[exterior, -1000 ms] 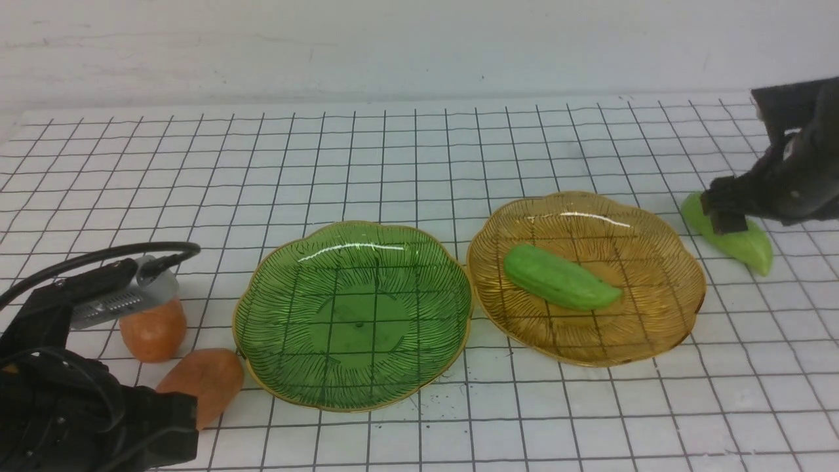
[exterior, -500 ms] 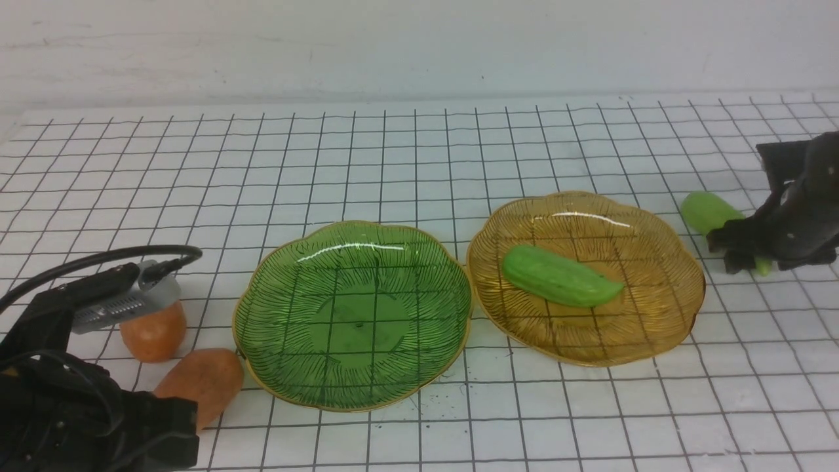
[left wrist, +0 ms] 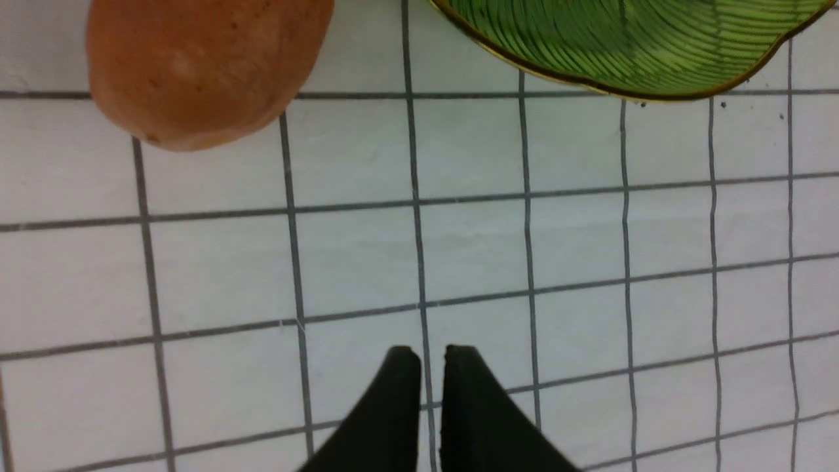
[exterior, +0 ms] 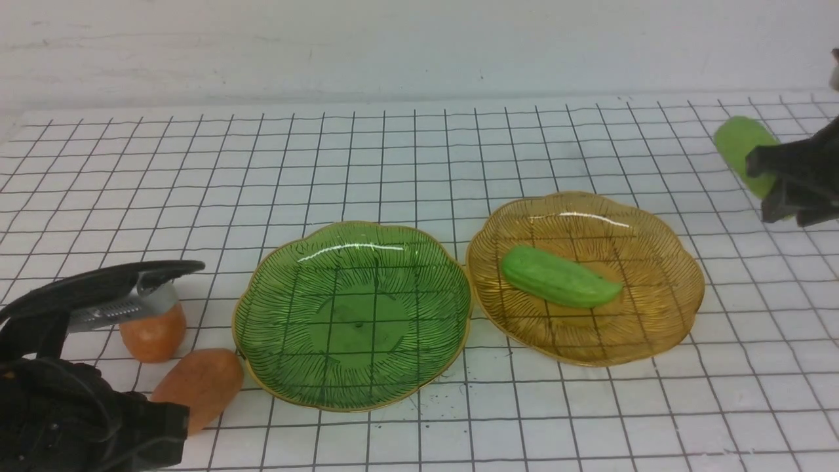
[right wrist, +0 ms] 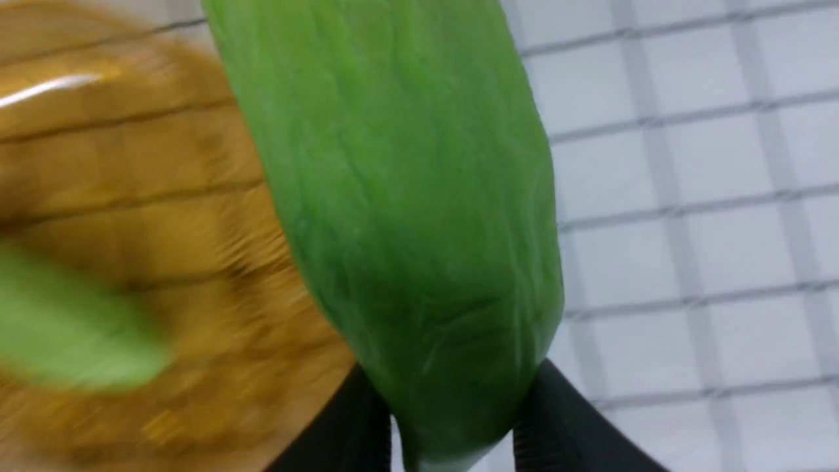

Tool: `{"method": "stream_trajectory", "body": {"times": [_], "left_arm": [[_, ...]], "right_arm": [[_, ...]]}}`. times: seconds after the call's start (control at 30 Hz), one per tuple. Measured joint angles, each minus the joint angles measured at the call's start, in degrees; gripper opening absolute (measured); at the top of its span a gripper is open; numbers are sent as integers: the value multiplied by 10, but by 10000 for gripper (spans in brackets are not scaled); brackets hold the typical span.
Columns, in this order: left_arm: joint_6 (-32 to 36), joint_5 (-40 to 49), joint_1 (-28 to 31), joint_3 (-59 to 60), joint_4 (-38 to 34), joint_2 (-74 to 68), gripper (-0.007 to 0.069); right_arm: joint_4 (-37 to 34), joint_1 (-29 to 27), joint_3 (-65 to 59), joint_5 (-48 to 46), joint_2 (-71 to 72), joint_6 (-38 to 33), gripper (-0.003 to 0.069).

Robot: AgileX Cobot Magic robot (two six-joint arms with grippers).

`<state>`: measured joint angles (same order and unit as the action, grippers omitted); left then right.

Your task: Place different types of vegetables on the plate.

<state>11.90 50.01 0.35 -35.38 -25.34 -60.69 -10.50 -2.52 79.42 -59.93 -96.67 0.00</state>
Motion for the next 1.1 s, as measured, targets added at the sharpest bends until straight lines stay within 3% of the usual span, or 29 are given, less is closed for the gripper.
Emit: {"method": "stream_trajectory", "body": {"times": [0.13, 0.4, 0.47, 0.6, 0.63, 0.7, 0.8, 0.93, 1.1], "left_arm": [[-1, -9, 0, 0, 2, 0, 75], [-1, -9, 0, 0, 13, 0, 203], [-1, -9, 0, 0, 13, 0, 230], [-1, -11, 0, 0, 14, 0, 281], [-1, -11, 0, 0, 14, 0, 282], [-2, -15, 0, 0, 14, 0, 290], [-2, -24, 0, 0, 15, 0, 290], [-2, -37, 0, 0, 28, 0, 290], [-2, -75, 0, 0, 45, 0, 298]], "right_arm": [[-48, 46, 0, -18, -8, -38, 224], [-25, 126, 0, -19, -89, -58, 248], [-23, 131, 0, -23, -103, -56, 295], [-13, 132, 0, -49, -116, -22, 486], [-11, 132, 0, -54, -116, -19, 505], [10, 132, 0, -87, -116, -5, 620], [23, 132, -3, -94, -114, -5, 671], [-7, 132, -22, -95, -93, -14, 676], [-66, 132, -59, -96, -28, -63, 631]]}}
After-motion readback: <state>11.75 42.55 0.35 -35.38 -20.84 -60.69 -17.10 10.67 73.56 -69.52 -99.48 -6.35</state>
